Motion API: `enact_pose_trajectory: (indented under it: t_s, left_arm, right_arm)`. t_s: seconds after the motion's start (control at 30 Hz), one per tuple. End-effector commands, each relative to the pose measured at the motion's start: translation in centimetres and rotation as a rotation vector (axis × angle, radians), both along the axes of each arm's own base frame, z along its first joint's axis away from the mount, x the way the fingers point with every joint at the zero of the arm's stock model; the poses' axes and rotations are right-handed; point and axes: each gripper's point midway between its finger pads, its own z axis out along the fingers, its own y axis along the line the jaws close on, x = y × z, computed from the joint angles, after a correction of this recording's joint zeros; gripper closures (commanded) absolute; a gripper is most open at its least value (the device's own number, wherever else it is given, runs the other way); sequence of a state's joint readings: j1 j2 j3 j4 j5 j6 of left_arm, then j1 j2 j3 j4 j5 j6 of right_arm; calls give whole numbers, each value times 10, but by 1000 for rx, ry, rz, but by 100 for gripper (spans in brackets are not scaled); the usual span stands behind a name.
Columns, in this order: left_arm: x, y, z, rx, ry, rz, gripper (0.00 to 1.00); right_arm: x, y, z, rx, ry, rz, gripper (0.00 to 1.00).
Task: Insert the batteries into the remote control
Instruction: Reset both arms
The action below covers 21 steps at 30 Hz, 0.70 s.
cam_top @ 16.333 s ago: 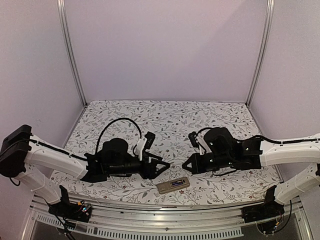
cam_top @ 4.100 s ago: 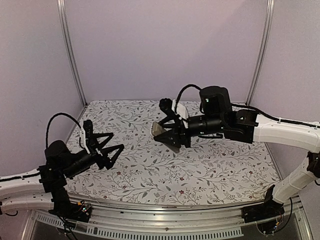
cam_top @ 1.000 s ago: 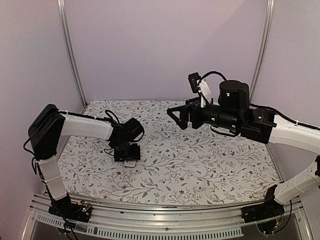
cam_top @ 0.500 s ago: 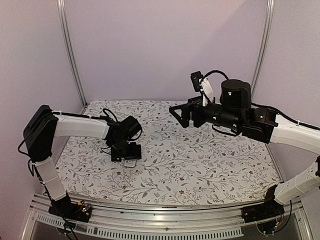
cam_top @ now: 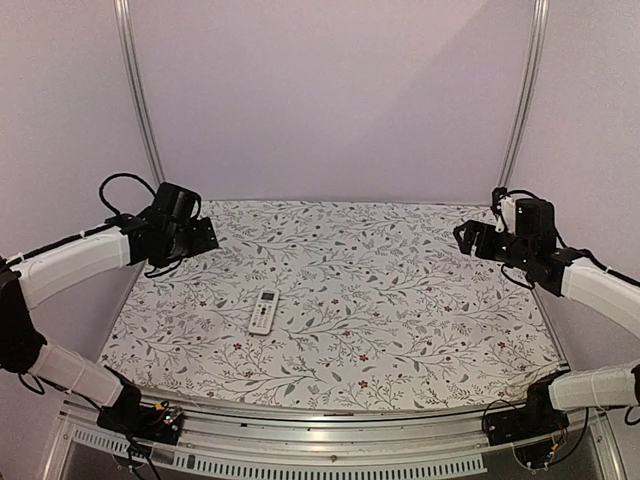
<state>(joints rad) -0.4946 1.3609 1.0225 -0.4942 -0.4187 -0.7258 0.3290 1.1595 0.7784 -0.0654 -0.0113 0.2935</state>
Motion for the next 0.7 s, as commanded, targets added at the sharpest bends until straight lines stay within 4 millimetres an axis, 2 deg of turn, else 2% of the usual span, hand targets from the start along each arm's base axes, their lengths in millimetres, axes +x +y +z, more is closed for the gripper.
enact_pose_trajectory:
  t_s: [0.0, 0.13, 0.23, 0.3, 0.4, 0.53, 0.67]
  left_arm:
    - [13, 86, 15, 185, -159, 216, 4]
    - [-1, 147, 7, 230, -242, 391, 4]
    - [-4, 167, 16, 297, -350, 408, 4]
    - [-1, 169, 20, 334, -412, 361, 4]
    - [9, 166, 23, 388, -458, 283, 2]
    - [21, 149, 11, 379, -485, 156, 2]
    - [25, 135, 2, 328, -526, 79, 2]
  right_arm:
    - [-7, -53, -2, 106, -54, -93, 1]
    - [-18, -96, -24, 183, -80, -182, 1]
    - [-24, -111, -33, 184, -125, -262, 1]
    - [-24, -123, -38, 215, -118, -351, 1]
    - [-28, -131, -51, 231, -100, -409, 1]
    - [-36, -136, -57, 192, -143, -422, 1]
    - [-37, -135, -54, 192, -167, -414, 1]
